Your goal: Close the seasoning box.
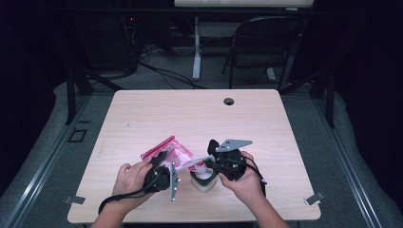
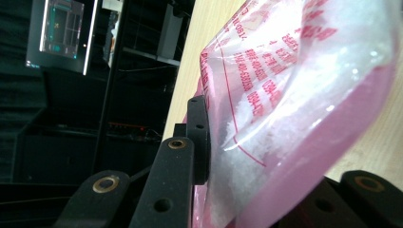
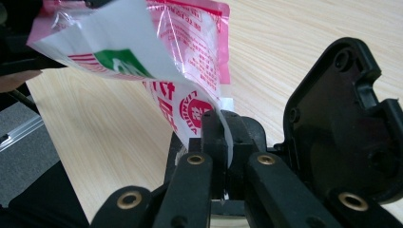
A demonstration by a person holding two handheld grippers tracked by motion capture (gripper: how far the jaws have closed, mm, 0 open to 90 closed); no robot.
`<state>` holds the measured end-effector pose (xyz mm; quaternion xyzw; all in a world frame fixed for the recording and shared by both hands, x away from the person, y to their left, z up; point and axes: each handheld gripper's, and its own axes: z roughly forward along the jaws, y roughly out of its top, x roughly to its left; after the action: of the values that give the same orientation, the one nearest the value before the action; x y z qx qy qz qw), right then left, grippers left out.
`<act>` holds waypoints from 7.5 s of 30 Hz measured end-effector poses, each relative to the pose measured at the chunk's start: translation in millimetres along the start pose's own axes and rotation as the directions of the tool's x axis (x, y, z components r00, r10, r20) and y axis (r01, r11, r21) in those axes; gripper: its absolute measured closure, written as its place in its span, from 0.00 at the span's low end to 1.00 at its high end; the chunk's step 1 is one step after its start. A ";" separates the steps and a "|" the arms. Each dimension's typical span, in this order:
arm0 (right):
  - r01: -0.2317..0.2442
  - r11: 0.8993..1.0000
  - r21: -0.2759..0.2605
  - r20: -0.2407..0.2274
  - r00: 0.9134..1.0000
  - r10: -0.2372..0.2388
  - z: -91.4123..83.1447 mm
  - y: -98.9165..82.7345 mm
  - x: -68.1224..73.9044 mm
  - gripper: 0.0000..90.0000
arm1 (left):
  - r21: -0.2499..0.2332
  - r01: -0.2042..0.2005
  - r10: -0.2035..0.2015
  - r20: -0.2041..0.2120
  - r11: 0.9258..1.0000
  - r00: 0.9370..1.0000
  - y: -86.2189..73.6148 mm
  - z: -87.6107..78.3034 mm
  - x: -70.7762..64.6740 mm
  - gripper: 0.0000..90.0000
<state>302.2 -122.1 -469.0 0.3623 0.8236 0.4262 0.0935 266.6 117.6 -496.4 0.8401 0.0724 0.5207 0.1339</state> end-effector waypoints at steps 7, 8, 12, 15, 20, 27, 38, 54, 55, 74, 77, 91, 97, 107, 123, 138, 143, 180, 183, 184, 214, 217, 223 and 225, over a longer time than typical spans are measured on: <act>0.017 1.000 -0.018 -0.008 1.000 -0.017 -2.1 1.3 2.8 0.99 | -0.008 0.056 -0.056 0.027 0.998 0.998 -8.1 1.1 -2.2 0.90; 0.017 1.000 -0.020 -0.011 1.000 -0.017 -1.7 1.2 2.7 0.99 | -0.004 0.066 -0.065 0.034 0.998 0.997 -9.5 2.2 -3.1 0.90; 0.018 0.999 -0.026 -0.013 1.000 -0.018 -1.1 0.9 3.6 0.98 | -0.009 0.096 -0.095 0.062 0.995 0.994 -13.3 5.0 -6.5 0.90; 0.022 0.999 -0.027 -0.021 1.000 -0.022 -1.6 1.0 4.6 0.97 | -0.016 0.131 -0.129 0.083 0.991 0.988 -15.4 6.2 -8.0 0.91; 0.017 0.999 -0.040 -0.035 0.999 -0.019 -3.1 1.1 5.1 0.94 | -0.027 0.200 -0.195 0.128 0.979 0.972 -19.2 8.8 -7.9 0.92; 0.018 0.999 -0.044 -0.047 0.999 -0.020 -2.2 1.3 5.2 0.84 | -0.027 0.273 -0.263 0.193 0.962 0.945 -25.4 12.9 -8.0 0.92; 0.022 0.997 -0.079 -0.060 0.998 -0.027 -6.4 3.2 6.1 0.71 | -0.007 0.359 -0.343 0.278 0.933 0.897 -33.4 20.8 -9.3 0.95; 0.015 0.994 -0.112 -0.052 0.998 -0.021 -11.7 4.4 3.4 0.66 | 0.041 0.542 -0.507 0.421 0.839 0.752 -52.2 37.7 -9.8 0.98; 0.014 0.994 -0.113 -0.052 0.998 -0.020 -11.9 4.4 3.2 0.67 | 0.040 0.551 -0.514 0.421 0.834 0.747 -52.7 37.9 -9.6 0.98; 0.001 0.988 -0.152 -0.043 0.999 -0.007 -14.6 3.8 2.0 0.67 | 0.056 0.691 -0.641 0.435 0.720 0.633 -77.4 41.9 6.4 0.98; 0.003 0.988 -0.153 -0.039 0.999 -0.009 -15.4 3.9 1.2 0.66 | 0.056 0.716 -0.666 0.425 0.696 0.614 -84.3 40.9 11.8 0.98; -0.013 0.989 -0.147 -0.038 0.999 0.007 -12.5 2.3 -1.4 0.64 | 0.064 0.850 -0.817 0.324 0.522 0.477 -129.2 36.7 36.7 0.98; -0.015 0.989 -0.147 -0.038 0.999 0.009 -11.8 1.8 -1.9 0.64 | 0.074 0.877 -0.848 0.303 0.475 0.434 -141.9 39.0 38.9 0.98; -0.015 0.989 -0.145 -0.038 0.999 0.009 -11.6 1.4 -2.7 0.64 | 0.100 0.884 -0.870 0.254 0.457 0.422 -153.2 43.0 38.6 0.98; -0.012 0.991 -0.136 -0.037 0.999 0.007 -9.6 0.8 -2.3 0.64 | 0.183 0.897 -0.910 0.190 0.402 0.369 -168.3 53.9 32.9 0.98; -0.014 0.991 -0.136 -0.036 0.999 0.009 -9.4 0.7 -2.8 0.64 | 0.219 0.907 -0.928 0.186 0.361 0.324 -171.7 56.1 31.6 0.93; -0.012 0.991 -0.136 -0.037 0.999 0.007 -9.0 0.6 -2.4 0.63 | 0.221 0.909 -0.930 0.187 0.354 0.316 -171.3 55.9 31.2 0.92; -0.015 0.990 -0.138 -0.032 0.999 0.011 -10.7 0.7 -3.5 0.62 | 0.154 0.941 -0.928 0.276 0.301 0.251 -166.3 47.0 29.6 0.48; -0.017 0.990 -0.141 -0.033 0.999 0.013 -10.7 0.6 -3.9 0.62 | 0.104 0.942 -0.916 0.290 0.318 0.277 -159.7 41.2 32.8 0.44; -0.019 0.990 -0.142 -0.033 0.999 0.014 -10.8 0.6 -4.0 0.62 | 0.092 0.942 -0.913 0.293 0.321 0.283 -157.8 39.7 33.3 0.44; -0.050 0.987 -0.156 -0.015 0.999 0.048 -20.6 3.6 -11.3 0.57 | 0.157 0.865 -0.827 0.414 0.476 0.380 -93.0 38.8 11.4 0.45; -0.052 0.987 -0.153 -0.010 0.999 0.051 -21.8 3.6 -13.1 0.57 | 0.165 0.854 -0.816 0.425 0.494 0.391 -88.0 40.8 6.0 0.45; -0.055 0.986 -0.160 -0.003 0.998 0.055 -22.6 3.4 -15.3 0.57 | 0.192 0.834 -0.810 0.424 0.518 0.405 -78.6 44.2 -4.3 0.45; -0.053 0.986 -0.158 -0.002 0.999 0.054 -22.4 3.2 -16.0 0.57 | 0.190 0.831 -0.805 0.431 0.522 0.407 -76.4 44.6 -6.3 0.45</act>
<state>305.0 -145.9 -455.1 0.3762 0.7772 0.4921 0.1114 305.0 182.2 -543.5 0.7910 0.4243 0.1705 0.4065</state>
